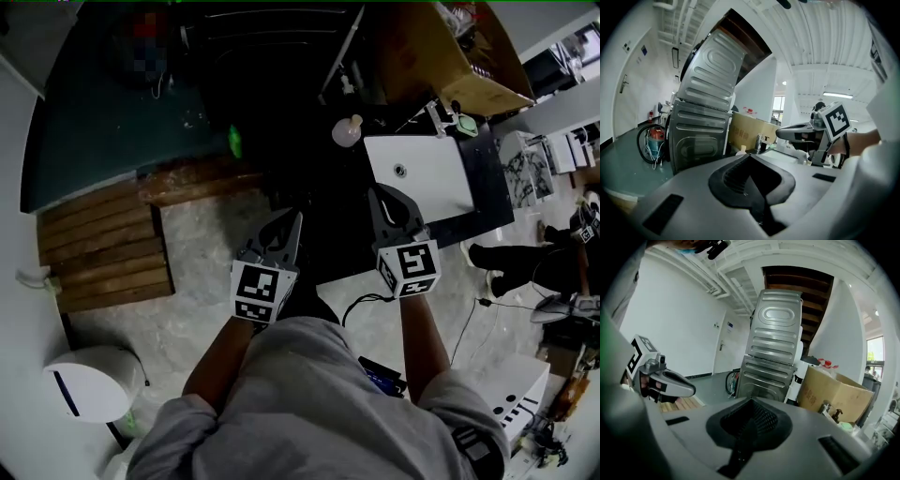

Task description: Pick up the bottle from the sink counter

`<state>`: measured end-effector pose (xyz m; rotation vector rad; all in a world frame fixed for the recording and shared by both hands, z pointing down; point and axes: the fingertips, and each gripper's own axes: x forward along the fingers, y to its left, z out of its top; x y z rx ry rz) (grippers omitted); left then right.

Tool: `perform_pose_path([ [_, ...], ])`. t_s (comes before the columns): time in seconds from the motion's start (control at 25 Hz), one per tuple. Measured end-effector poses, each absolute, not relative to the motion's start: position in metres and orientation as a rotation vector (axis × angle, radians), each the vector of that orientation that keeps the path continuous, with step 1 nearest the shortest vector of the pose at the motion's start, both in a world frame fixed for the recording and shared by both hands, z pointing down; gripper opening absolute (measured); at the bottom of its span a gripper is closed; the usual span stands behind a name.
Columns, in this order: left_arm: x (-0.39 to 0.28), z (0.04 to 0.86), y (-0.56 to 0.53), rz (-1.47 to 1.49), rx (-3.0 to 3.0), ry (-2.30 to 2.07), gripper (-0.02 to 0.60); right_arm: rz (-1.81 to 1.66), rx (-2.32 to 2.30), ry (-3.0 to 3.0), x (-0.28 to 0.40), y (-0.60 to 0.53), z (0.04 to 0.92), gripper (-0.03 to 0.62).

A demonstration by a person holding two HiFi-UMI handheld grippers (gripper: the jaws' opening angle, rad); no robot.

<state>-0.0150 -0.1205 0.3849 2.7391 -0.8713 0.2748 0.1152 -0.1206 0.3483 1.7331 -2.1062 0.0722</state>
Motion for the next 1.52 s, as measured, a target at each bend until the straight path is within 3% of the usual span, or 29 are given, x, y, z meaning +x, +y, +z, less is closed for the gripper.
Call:
perform_pose_path([
  [0.6,0.058,0.412,-0.178,0.389,2.631,-1.042,0.012,0.189,1.577,-2.259,0.187,-0.204,0.398,0.009],
  [1.52,0.089,0.468,-0.221,0.534,2.499,-1.203,0.012,0.263,1.610,-2.302,0.223,-0.272,0.469,0.009],
])
